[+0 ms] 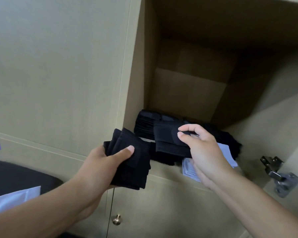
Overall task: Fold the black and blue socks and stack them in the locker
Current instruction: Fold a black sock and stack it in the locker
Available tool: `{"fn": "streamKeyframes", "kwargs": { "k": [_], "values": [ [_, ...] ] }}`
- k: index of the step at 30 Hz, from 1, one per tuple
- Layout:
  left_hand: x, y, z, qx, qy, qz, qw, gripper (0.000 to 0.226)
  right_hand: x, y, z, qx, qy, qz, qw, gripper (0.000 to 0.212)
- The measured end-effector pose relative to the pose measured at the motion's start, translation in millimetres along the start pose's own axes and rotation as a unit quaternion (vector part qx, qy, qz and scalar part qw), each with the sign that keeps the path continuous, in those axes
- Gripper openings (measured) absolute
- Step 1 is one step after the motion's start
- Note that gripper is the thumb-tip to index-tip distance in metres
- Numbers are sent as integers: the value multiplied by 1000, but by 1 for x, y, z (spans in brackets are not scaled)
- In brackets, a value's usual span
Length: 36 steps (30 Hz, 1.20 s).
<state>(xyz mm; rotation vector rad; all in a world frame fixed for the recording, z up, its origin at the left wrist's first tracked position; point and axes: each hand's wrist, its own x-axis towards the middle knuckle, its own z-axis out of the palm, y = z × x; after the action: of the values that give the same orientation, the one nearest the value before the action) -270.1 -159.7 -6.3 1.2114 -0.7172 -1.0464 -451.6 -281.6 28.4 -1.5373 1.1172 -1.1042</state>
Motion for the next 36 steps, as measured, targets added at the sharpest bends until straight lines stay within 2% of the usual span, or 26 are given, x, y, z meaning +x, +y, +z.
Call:
{"fn": "streamKeyframes", "kwargs": {
  "k": [5, 9, 12, 16, 22, 31, 36],
  "values": [
    [-2, -5, 0, 15, 28, 1, 999, 21, 35, -6, 9, 84, -15, 42, 995, 20],
    [-6, -2, 0, 33, 38, 20, 999, 13, 72, -12, 18, 108, -45, 52, 992, 30],
    [-5, 0, -2, 50, 42, 37, 997, 11, 103, -15, 25, 68, -52, 47, 995, 34],
    [-1, 0, -6, 63, 52, 47, 996, 9, 137, -16, 37, 7, -10, 29, 999, 34],
    [4, -2, -8, 58, 49, 48, 996, 8, 176, -13, 59, -3, 26, 47, 999, 29],
    [9, -7, -6, 54, 37, 42, 997, 9, 202, -5, 78, -33, -19, 52, 998, 30],
    [11, -7, -8, 53, 31, 46, 997, 9, 208, 0, 77, -68, -15, 50, 996, 26]
  ]
}}
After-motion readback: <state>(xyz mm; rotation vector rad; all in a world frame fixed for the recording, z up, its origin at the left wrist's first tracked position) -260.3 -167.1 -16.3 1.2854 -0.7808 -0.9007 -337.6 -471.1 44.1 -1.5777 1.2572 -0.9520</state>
